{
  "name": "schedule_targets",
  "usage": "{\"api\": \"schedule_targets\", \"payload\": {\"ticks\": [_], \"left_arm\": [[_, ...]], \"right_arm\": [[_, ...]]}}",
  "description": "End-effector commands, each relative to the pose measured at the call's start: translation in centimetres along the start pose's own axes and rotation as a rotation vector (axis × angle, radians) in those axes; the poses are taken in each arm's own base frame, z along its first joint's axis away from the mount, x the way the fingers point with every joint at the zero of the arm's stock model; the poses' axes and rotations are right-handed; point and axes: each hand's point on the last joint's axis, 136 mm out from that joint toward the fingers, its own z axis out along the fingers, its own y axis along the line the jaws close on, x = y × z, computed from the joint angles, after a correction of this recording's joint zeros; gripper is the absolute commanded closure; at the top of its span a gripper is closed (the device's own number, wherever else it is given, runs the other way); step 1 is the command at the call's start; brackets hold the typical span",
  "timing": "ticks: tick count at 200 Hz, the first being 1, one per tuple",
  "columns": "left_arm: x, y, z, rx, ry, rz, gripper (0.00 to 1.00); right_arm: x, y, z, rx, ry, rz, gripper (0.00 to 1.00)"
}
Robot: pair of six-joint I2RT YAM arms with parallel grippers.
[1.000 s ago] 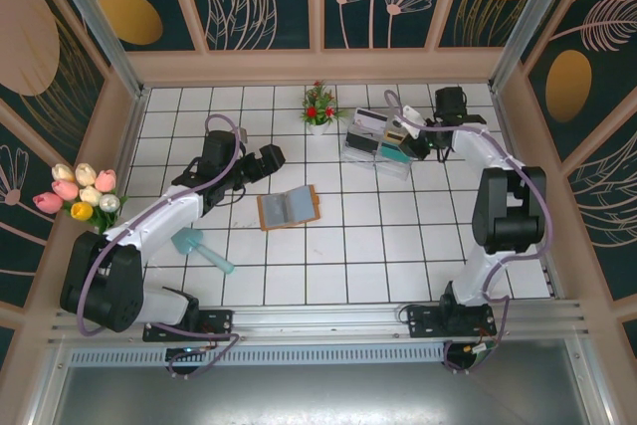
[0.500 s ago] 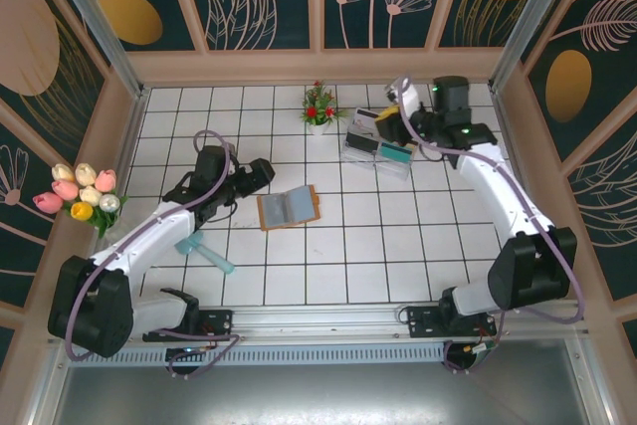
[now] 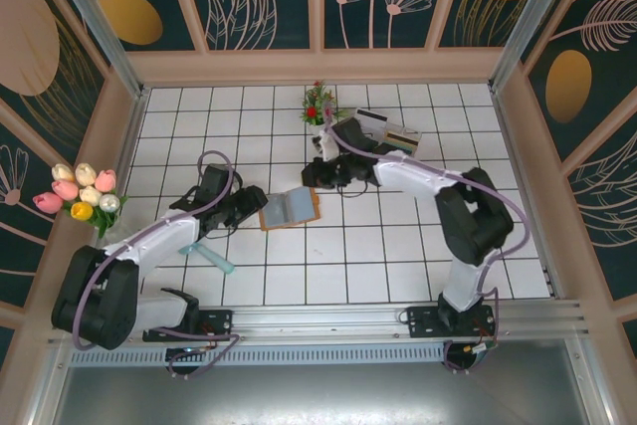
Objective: Take the credit cards out of the card holder
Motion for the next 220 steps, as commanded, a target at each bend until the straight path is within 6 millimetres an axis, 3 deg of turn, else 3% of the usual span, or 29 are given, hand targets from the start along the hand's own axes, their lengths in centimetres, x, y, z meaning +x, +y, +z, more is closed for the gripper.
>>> {"api": "schedule_targets", "payload": {"ticks": [1, 23, 53, 102, 135, 189, 208, 220], "left_arm": [[0.4, 0.4, 0.7, -0.001, 0.023, -0.024, 0.47], [0.7, 0.3, 1.4, 0.013, 0.049, -0.032, 0.5], [1.1, 0.0, 2.3, 0.029, 0.089, -0.034, 0.58], [1.6, 0.0, 3.7, 0.031, 0.138, -0.023, 0.68], [1.4, -0.2, 3.9, 0.033, 0.136, -0.019, 0.75], [0.7, -1.2, 2.7, 0.055, 0.11, 0.019, 0.72], [0.8, -2.4, 2.6, 0.115, 0.119, 0.03, 0.81], [0.8, -1.9, 2.9, 0.089, 0.125, 0.033, 0.82]], "right_arm": [[-0.3, 1.0, 2.4, -0.013, 0.005, 0.103, 0.83], [0.8, -0.5, 4.3, 0.052, 0.045, 0.141, 0.83], [1.3, -3.1, 4.8, 0.147, 0.047, 0.174, 0.8], [2.8, -5.2, 6.0, 0.193, 0.098, 0.196, 0.8], [3.8, -6.7, 6.5, 0.23, 0.124, 0.216, 0.8], [5.5, -8.6, 7.0, 0.276, 0.16, 0.246, 0.81], [6.0, -9.0, 7.2, 0.28, 0.168, 0.254, 0.81], [6.2, -9.2, 7.3, 0.277, 0.175, 0.26, 0.81]]}}
